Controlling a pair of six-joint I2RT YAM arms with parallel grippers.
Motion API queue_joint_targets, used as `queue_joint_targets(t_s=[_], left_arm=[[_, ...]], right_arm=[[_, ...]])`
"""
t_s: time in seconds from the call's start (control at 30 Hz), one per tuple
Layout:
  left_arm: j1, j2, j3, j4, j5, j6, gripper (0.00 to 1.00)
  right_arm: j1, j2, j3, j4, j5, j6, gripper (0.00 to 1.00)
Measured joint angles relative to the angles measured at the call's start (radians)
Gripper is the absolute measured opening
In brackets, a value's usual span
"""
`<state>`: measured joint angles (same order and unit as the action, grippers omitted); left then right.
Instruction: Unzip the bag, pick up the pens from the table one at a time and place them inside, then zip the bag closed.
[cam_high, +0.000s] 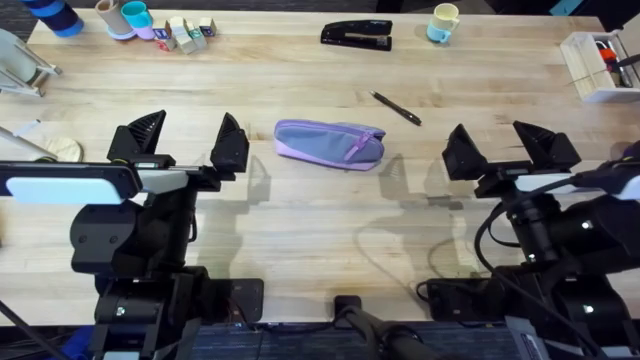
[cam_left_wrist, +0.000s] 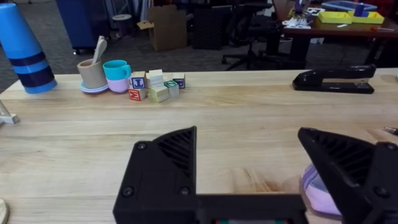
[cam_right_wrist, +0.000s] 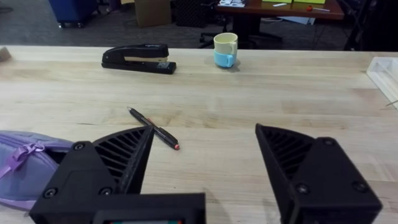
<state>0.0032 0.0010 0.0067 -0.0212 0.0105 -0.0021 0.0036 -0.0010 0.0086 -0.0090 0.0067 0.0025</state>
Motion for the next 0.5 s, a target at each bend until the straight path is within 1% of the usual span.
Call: queue_joint_targets(t_s=[0.5], left_arm=[[0.000, 0.000, 0.000, -0.001, 0.004, 0.003, 0.994]], right_arm=[[0.000, 0.000, -0.001, 0.013, 0.000, -0.003, 0.996]])
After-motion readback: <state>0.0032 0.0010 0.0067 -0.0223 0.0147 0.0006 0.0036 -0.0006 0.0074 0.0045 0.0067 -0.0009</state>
